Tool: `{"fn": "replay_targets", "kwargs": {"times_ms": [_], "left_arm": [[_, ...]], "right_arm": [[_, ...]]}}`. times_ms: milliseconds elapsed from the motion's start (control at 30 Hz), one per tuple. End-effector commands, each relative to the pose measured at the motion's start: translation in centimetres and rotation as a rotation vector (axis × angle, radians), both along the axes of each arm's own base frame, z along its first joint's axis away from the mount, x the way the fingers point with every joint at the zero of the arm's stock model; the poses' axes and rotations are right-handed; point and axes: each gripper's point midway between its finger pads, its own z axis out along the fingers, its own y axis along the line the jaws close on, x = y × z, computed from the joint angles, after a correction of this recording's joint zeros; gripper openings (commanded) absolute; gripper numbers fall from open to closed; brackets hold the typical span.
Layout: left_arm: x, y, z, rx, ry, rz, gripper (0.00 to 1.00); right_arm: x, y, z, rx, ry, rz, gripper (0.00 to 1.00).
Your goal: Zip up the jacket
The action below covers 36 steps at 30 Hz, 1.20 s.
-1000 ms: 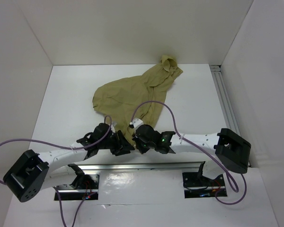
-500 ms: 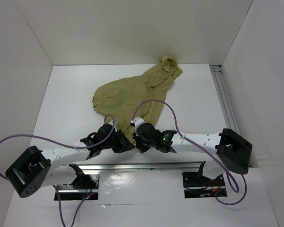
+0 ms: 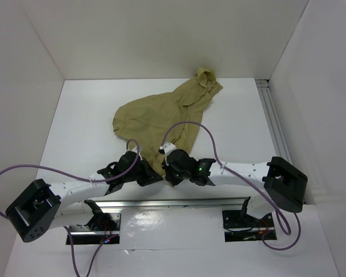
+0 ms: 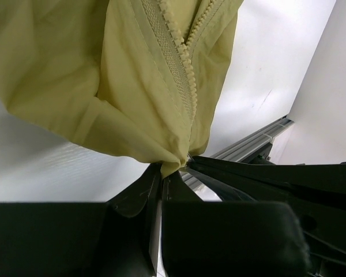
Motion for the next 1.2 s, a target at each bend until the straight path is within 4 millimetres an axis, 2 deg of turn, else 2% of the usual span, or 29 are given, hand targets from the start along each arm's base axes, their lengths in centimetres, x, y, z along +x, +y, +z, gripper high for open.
{"fn": "replay_targets", "kwargs": {"times_ms": [0, 33, 200, 333, 500, 600, 633, 733, 800, 833, 900, 967, 1000, 1067, 1167], "left_arm": [[0.8, -0.9, 1.9, -0.038, -0.026, 0.002, 0.00], [0.5, -0.7, 1.3, -0.020, -0.006, 0.003, 0.00], [0.1, -0.7, 1.1, -0.011, -0.002, -0.025, 0.00], [-0.4, -0.8, 0.6, -0.001, 0.010, -0.054, 0.00], [-0.9, -1.2, 0.8, -0.019, 0.024, -0.097, 0.00], [-0.8, -1.4, 1.3, -0.029, 0.002, -0.103, 0.00], [-0.8, -1.4, 1.6, -0.036, -0.007, -0.103, 0.00], [-0.9, -1.3, 1.7, -0.031, -0.012, -0.109, 0.00], [-1.1, -1.2, 1.8, -0.031, -0.015, -0.123, 0.00], [-0.9, -1.4, 2.1, -0.033, -0.030, -0.129, 0.00], [-0.8, -1.6, 2.6, -0.041, -0.042, -0.142, 0.00], [-0.8, -1.8, 2.7, -0.038, -0.041, -0.157, 0.00], [-0.7, -2.1, 3.0, -0.041, -0.048, -0.172, 0.00], [-0.7, -2.3, 3.1, -0.040, -0.050, -0.186, 0.00], [-0.7, -2.7, 3.2, -0.042, -0.052, -0.218, 0.00]], "right_arm": [[1.2, 1.2, 3.0, 0.071, -0.052, -0.012, 0.00], [1.2, 1.3, 3.6, 0.076, -0.063, -0.006, 0.00], [1.9, 1.0, 4.7, 0.065, -0.104, -0.018, 0.00], [3.0, 0.1, 4.7, 0.031, -0.140, -0.062, 0.00], [3.5, -0.2, 4.3, -0.007, -0.159, -0.065, 0.00], [4.5, -1.1, 3.5, -0.045, -0.160, -0.103, 0.00], [4.6, -0.9, 3.8, -0.037, -0.164, -0.103, 0.00], [5.5, -2.0, 3.1, -0.063, -0.143, -0.135, 0.00], [5.6, -2.1, 3.1, -0.050, -0.120, -0.127, 0.01], [5.1, -2.0, 3.3, -0.021, -0.090, -0.102, 0.08], [4.6, -1.2, 4.1, 0.041, -0.081, -0.056, 0.16], [3.2, -0.1, 4.9, 0.109, -0.045, 0.019, 0.16], [2.8, 0.3, 4.8, 0.131, -0.035, 0.043, 0.13], [2.0, 0.5, 4.5, 0.151, 0.001, 0.063, 0.00], [1.7, 0.5, 4.3, 0.169, 0.007, 0.068, 0.00]]}}
